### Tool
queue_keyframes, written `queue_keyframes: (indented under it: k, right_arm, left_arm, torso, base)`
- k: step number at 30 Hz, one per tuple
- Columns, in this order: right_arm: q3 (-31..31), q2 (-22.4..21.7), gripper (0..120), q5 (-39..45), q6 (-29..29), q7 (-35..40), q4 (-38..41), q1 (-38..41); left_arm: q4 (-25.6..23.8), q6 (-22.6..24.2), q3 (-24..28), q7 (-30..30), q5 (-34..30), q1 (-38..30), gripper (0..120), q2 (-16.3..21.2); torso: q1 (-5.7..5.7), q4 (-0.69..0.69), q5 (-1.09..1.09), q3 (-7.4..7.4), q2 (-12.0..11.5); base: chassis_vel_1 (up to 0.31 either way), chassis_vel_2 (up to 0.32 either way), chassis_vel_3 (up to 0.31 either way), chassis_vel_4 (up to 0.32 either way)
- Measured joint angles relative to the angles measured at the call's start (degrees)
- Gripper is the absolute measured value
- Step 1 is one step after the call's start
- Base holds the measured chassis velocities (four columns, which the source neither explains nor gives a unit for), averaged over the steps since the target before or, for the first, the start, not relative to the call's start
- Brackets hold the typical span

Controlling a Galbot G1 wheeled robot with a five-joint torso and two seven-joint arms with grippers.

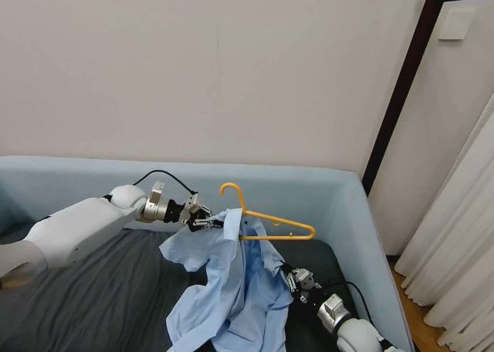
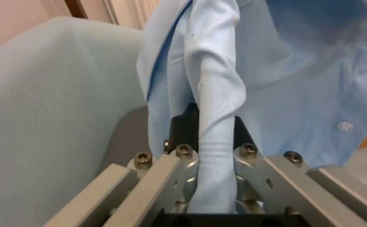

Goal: Pick up the clothes from the sofa and hang them on the clothes hanger.

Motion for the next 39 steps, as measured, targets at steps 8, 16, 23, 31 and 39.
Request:
queue_keyframes:
  k: [8,16,23,31,39]
  right_arm:
    - [0.3,-4.6,0,9.3,-3.5,-0.4,2.8,2.7]
    - [1.2,-7.1,0,12.5,-4.4,0.3,5.5,4.3]
    - [4.9,-10.7,0,15.7,-6.0,0.6,9.8,4.2]
    - [8.1,-13.0,0,15.9,-6.2,0.8,15.2,1.8]
    - [9.8,-14.2,0,15.1,-5.8,2.0,18.8,0.9]
  left_arm:
    - [2.5,-7.1,-0.5,2.4,-0.9,1.4,2,-1.1]
    - [1.8,-7.8,-1.1,4.2,1.1,2.1,2,-1.0]
    - [2.5,-7.9,-2.2,5.1,5.0,2.1,2,-0.9]
    - [4.1,-6.8,-3.8,2.4,6.5,2.3,2,-1.1]
    - [4.7,-6.0,-4.5,-0.4,7.4,2.2,2,-0.8]
  torso:
    - [0.0,0.0,0.02,0.0,0.0]
    - [0.0,0.0,0.02,0.01,0.0]
    - [0.01,0.0,0.0,0.0,0.0]
    - [0.0,0.0,0.01,0.0,0.0]
    - [0.01,0.0,0.01,0.0,0.0]
  base:
    - [0.0,0.0,0.0,0.0]
    - [0.0,0.0,0.0,0.0]
    - [0.0,0.0,0.0,0.0]
    - [0.0,0.0,0.0,0.0]
    - [0.0,0.0,0.0,0.0]
